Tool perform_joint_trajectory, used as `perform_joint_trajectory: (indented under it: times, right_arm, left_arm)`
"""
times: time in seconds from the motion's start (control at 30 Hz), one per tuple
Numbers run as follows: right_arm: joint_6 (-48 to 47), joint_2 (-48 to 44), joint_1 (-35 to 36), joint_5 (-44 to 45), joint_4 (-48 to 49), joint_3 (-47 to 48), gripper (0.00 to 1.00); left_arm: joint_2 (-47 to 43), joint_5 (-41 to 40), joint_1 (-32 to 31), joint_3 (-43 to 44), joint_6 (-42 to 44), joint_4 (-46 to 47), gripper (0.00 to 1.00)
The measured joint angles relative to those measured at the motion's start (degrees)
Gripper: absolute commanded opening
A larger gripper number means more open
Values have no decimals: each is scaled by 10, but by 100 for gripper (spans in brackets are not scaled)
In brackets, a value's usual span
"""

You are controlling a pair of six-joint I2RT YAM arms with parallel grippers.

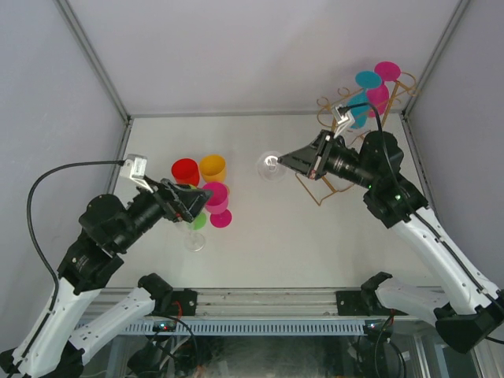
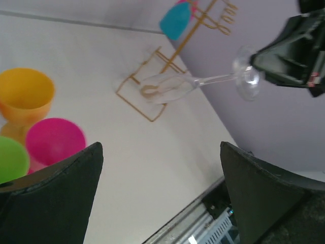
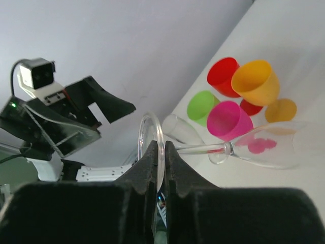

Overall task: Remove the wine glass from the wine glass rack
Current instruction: Place the wine glass at the center of the board.

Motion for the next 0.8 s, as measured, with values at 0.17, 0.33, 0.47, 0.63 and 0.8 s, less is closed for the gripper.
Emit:
perform_joint_trajectory:
  times: [0.17, 0.33, 0.47, 0.63, 0.8]
  right_arm:
    - [-6, -63, 38, 48, -9, -78, 0]
    - [-6, -110, 79, 69, -10, -140, 0]
    - [-5, -131, 111, 79, -2, -171, 0]
    - [-1, -148, 131, 82, 26, -198, 0]
    - [-1, -154, 140, 83, 41, -200, 0]
  left_arm:
    - [31, 135, 0, -16, -26, 86, 97]
    - [100, 236, -20, -35, -65, 174, 90]
    - [156, 268, -57, -36, -74, 202, 74]
    - [186, 286, -85, -37, -79, 214, 46]
    - [193, 301, -94, -37, -73, 222, 21]
